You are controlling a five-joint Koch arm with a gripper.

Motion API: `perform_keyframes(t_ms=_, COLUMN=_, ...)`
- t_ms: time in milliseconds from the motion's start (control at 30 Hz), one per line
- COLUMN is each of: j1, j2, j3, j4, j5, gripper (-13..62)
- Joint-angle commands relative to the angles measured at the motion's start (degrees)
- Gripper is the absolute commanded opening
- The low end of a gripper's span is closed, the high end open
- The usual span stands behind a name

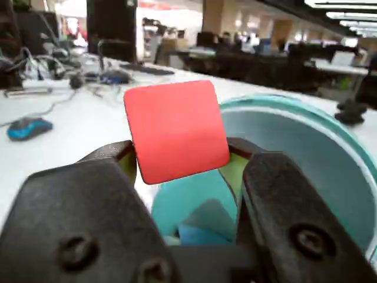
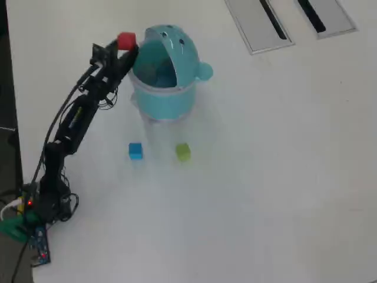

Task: Grasp RGB lego blocks and put them in the bin one by one.

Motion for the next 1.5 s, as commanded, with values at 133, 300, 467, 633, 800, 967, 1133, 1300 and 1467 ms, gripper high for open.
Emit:
perform_keyframes(t_ms=133, j1=1.0, j2=-2.2, j3=-10.5, j4=-0.8, j5=0.4, gripper=12.6)
perform_keyframes(t_ms=300, j1=2.2, j2=-5.8, j3=-13.4, j4=-1.1, j5=0.5, gripper=12.6)
perform_keyframes(t_ms=467, j1=2.5, j2=-6.7, j3=-13.4, j4=-1.8, j5=0.5, gripper=12.7)
perform_keyframes(t_ms=633, j1=3.0, j2=-7.4, j3=-13.4, j4=-2.9, j5=0.4, gripper=14.8)
perform_keyframes(t_ms=800, j1=4.1, j2=-8.1, j3=-13.4, j4=-3.1, j5=-0.7, gripper=20.1)
perform_keyframes(t_ms=967, j1=4.6, j2=-7.9, j3=-13.4, j4=-3.0, j5=-2.9, gripper=25.8)
perform_keyframes(t_ms=1133, j1=5.4, j2=-7.1, j3=-13.4, j4=-2.4, j5=-3.4, gripper=32.4)
perform_keyframes(t_ms=1300, j1=6.4, j2=-4.0, j3=-13.4, j4=2.1, j5=-3.5, gripper=32.4)
perform_keyframes(t_ms=1467, j1=8.0, j2=-0.2, j3=-13.2, j4=10.0, j5=-3.5, gripper=32.4)
